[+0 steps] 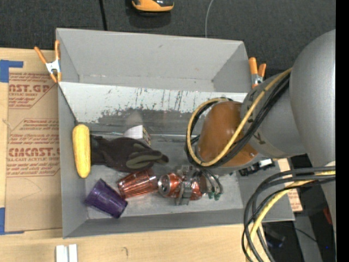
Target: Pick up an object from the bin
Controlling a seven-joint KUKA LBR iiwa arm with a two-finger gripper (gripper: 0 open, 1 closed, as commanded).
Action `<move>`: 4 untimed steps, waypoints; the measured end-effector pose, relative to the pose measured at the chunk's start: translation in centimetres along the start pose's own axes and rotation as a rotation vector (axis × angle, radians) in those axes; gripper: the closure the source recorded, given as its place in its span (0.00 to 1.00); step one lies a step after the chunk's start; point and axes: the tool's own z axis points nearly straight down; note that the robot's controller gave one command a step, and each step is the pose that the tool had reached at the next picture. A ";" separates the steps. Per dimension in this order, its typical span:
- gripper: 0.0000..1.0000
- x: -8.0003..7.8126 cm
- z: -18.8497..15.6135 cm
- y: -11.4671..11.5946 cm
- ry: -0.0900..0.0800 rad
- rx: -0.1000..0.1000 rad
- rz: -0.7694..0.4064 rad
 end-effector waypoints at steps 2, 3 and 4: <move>1.00 -1.8 -3.6 -0.4 -0.003 0.000 -0.017; 1.00 -2.3 -11.5 -1.7 -0.001 0.000 -0.014; 1.00 -2.3 -11.5 -1.7 -0.001 0.000 -0.014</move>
Offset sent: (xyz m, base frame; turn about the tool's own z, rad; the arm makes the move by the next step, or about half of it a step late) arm 0.0223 -0.0042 0.0344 -0.0190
